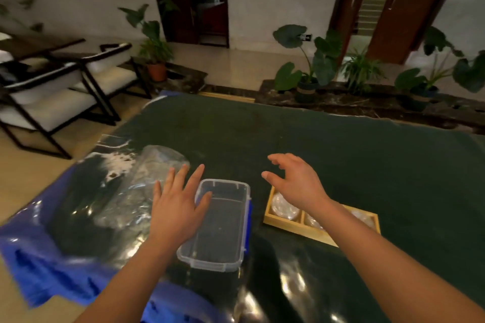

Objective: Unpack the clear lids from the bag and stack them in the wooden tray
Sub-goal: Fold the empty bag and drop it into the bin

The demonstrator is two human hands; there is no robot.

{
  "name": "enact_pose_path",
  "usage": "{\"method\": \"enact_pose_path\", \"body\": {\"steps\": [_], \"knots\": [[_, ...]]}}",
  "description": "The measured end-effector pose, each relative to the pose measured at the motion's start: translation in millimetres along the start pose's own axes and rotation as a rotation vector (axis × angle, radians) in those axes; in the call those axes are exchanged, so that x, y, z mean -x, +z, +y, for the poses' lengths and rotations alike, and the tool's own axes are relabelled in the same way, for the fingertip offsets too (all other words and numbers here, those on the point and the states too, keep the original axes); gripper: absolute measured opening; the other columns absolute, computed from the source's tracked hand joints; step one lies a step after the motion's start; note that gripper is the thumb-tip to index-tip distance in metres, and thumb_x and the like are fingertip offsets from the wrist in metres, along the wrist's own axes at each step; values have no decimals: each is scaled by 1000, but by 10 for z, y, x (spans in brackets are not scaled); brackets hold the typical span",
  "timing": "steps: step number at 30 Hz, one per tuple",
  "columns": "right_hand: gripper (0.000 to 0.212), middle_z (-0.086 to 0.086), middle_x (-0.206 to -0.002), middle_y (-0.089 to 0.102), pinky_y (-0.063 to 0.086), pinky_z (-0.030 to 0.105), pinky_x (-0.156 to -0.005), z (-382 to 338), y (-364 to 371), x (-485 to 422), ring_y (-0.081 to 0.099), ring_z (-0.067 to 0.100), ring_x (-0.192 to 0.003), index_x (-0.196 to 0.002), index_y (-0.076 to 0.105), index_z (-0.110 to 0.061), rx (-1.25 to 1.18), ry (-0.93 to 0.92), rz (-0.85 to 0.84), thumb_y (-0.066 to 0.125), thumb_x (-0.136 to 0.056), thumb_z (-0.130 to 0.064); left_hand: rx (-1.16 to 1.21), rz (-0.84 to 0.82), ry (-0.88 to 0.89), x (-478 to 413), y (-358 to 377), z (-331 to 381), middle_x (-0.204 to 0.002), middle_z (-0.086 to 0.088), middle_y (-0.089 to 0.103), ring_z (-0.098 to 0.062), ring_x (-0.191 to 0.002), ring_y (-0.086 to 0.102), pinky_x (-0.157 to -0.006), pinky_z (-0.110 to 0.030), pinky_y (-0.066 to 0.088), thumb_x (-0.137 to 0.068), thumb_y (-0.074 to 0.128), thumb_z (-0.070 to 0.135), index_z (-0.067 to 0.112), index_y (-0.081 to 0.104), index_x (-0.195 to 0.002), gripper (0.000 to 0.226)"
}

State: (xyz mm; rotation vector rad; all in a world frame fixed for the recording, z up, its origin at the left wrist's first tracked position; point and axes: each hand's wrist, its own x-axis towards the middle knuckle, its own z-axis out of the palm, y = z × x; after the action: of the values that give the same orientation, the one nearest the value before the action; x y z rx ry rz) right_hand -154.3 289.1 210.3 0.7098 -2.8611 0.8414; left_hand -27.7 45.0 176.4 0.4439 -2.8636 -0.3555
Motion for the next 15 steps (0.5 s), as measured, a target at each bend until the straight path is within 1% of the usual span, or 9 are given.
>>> {"method": "enact_pose_path", "body": {"steps": [3, 6, 8, 12, 15], "knots": [[51, -9, -129, 61, 53, 33, -92, -276, 167, -96, 58, 10, -117, -137, 53, -33, -18, -48, -46, 60, -91, -52, -12, 2, -52, 70, -116, -245, -171, -3, 20, -29, -159, 9, -126, -58, 8, -91, 21, 67, 40, 18, -161, 75], [50, -8, -127, 63, 54, 33, -90, -500, 330, -177, 59, 11, -115, -137, 54, -31, -33, -93, -96, 60, -91, -51, -6, 28, -99, 108, -167, -467, -171, -3, 20, -29, -159, 9, -126, -59, 7, -98, 31, 61, 42, 17, -161, 67], [50, -8, -126, 63, 54, 34, -89, -630, 443, -237, 60, 11, -114, -136, 55, -30, -37, -115, -132, 60, -91, -51, -6, 34, -139, 133, -167, -607, -171, -2, 19, -28, -159, 8, -125, -59, 6, -99, 35, 60, 43, 17, -160, 66], [48, -7, -122, 65, 55, 34, -88, -861, 714, -360, 62, 12, -110, -134, 57, -28, -47, -134, -210, 61, -91, -49, 13, 21, -205, 224, -112, -918, -171, -3, 20, -30, -159, 8, -125, -60, 9, -96, 28, 66, 46, 15, -159, 68], [45, -3, -117, 68, 54, 37, -87, -1008, 976, -448, 64, 16, -105, -131, 61, -24, -82, -130, -272, 63, -90, -45, 8, -8, -244, 290, -31, -1172, -170, -4, 22, -32, -158, 10, -125, -61, 11, -94, 24, 69, 47, 14, -159, 69]]}}
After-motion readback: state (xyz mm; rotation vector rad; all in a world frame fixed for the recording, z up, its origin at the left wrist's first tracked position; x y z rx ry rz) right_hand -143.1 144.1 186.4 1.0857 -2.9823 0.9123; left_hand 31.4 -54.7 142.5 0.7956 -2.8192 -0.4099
